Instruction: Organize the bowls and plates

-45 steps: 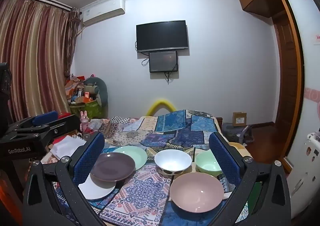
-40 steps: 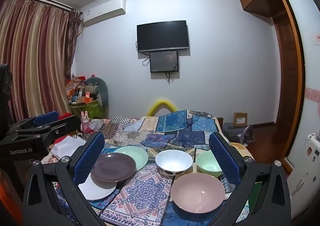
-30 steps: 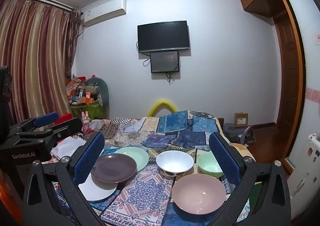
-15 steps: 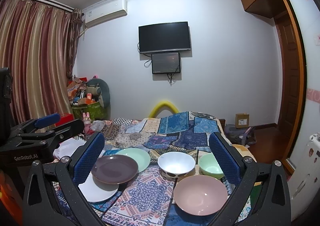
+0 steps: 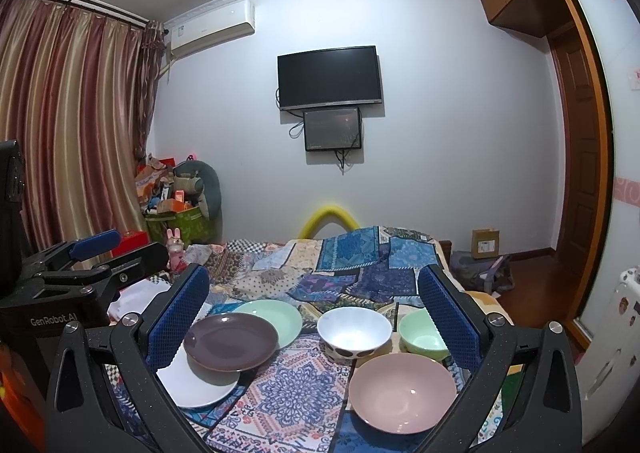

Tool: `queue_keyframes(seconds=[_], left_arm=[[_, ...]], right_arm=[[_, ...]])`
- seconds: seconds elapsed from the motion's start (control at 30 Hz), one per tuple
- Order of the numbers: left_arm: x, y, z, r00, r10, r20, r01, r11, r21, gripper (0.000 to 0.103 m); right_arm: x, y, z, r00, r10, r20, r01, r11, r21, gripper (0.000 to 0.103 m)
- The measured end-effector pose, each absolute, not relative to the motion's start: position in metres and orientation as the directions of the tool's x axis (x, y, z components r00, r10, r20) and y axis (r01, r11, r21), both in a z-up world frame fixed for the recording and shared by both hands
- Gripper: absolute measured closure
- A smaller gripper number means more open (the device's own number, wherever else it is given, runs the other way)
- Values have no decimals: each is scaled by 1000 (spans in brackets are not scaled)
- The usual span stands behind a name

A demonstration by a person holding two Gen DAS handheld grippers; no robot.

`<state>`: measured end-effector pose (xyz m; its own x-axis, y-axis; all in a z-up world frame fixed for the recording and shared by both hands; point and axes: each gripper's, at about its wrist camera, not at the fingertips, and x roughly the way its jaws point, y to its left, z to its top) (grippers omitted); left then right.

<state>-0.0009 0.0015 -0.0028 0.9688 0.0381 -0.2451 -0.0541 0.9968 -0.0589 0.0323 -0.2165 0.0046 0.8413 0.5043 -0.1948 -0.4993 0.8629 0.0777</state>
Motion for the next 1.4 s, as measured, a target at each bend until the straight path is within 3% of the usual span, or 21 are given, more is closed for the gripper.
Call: queue_keyframes(seconds=[1.4], left_arm=[[-2,9,-8,967,48,-250,-66,996,-65,0]], right_arm=[[33,-215,1,839,509,-194,-502,860,85,0]])
